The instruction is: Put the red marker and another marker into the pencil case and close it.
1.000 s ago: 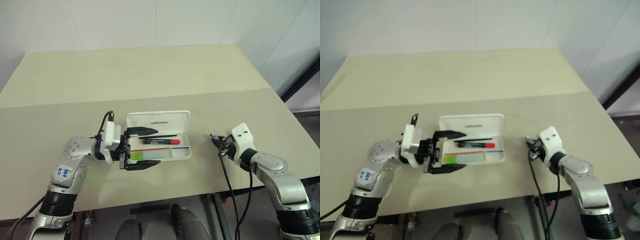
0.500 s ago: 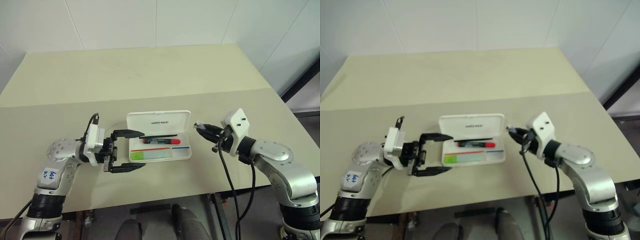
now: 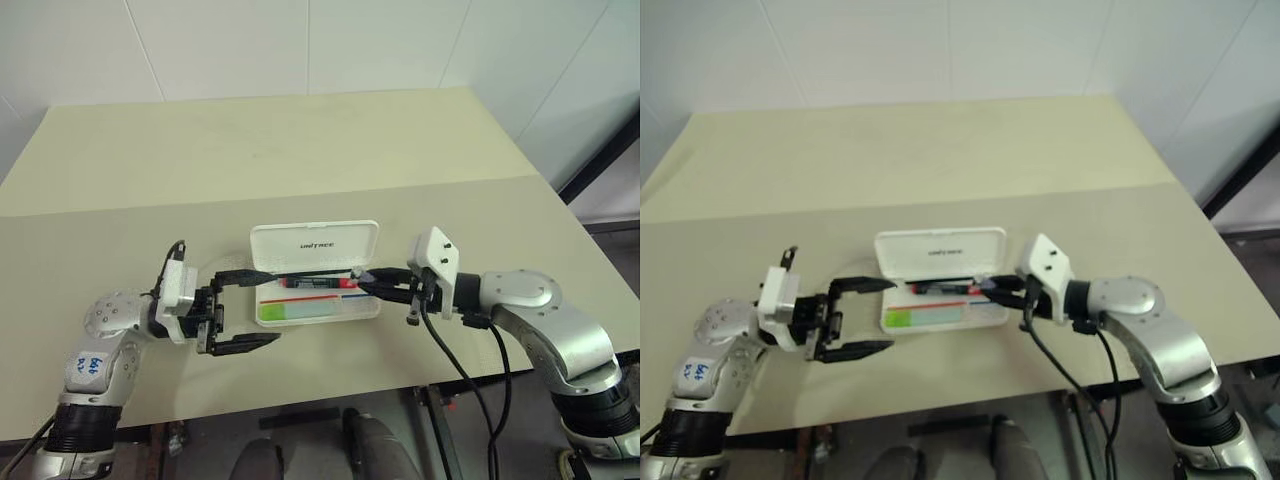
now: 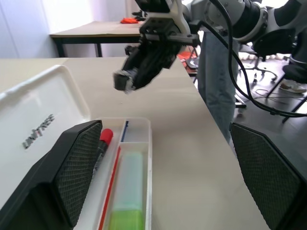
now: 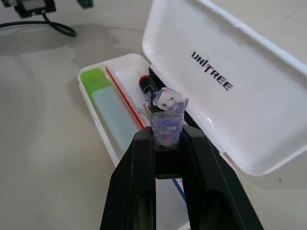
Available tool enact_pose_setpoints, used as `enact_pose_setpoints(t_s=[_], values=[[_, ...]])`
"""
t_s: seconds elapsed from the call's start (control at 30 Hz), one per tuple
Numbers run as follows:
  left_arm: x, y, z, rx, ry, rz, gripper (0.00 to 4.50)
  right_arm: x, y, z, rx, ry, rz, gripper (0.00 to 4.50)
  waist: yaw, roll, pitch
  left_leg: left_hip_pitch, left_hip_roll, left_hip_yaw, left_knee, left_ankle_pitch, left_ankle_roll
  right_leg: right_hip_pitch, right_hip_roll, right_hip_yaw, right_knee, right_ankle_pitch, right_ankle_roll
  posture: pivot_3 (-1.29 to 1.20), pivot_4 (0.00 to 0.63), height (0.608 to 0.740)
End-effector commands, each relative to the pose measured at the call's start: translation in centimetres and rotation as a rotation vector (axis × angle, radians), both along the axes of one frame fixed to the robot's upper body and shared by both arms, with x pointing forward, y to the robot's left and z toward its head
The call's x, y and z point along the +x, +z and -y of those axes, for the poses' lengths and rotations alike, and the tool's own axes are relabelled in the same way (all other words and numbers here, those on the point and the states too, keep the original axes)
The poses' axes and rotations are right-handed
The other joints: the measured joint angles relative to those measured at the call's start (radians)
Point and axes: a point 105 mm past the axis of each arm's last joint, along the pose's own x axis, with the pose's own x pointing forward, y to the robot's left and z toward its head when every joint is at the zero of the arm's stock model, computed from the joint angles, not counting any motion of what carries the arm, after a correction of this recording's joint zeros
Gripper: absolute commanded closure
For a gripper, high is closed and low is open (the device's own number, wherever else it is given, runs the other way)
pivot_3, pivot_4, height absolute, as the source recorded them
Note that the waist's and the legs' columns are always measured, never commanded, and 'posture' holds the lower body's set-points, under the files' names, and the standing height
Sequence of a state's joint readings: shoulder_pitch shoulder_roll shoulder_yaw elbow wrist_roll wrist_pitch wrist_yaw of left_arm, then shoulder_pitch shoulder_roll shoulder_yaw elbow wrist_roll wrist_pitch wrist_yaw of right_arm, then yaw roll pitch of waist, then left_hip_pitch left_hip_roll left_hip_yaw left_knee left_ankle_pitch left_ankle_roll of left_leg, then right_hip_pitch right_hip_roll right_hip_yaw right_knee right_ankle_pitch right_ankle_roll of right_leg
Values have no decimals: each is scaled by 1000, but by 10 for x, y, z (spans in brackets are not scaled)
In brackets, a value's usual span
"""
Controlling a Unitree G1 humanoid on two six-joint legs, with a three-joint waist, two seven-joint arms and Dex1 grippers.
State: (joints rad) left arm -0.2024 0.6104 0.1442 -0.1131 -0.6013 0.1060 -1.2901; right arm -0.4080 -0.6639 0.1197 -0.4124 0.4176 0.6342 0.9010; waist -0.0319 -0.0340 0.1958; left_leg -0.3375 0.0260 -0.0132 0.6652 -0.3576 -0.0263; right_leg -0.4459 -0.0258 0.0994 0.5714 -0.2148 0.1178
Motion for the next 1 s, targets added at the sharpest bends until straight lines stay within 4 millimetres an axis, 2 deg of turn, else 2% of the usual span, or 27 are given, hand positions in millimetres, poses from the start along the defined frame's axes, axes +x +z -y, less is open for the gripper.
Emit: enact_pose_setpoints(t_s=[0.03,0.4,1.0], values=[[-5,6,-10,2,13,34,0,0,2,-3,-17,46,24,4122,-1,0,0,0,0,0,0,0,0,0,0,0,0,0,0,0,150,740],[-3,10,-14,8,18,41,0,14,-20,2,-130,94,10,4122,0,0,0,1,0,0,1,0,0,0,0,0,2,0,-1,0,150,740],[-4,12,-4,-22,-7,45,0,25,-21,-1,-185,168,52,4122,-1,0,0,1,0,0,1,0,0,0,0,-1,7,0,-1,0,150,740]])
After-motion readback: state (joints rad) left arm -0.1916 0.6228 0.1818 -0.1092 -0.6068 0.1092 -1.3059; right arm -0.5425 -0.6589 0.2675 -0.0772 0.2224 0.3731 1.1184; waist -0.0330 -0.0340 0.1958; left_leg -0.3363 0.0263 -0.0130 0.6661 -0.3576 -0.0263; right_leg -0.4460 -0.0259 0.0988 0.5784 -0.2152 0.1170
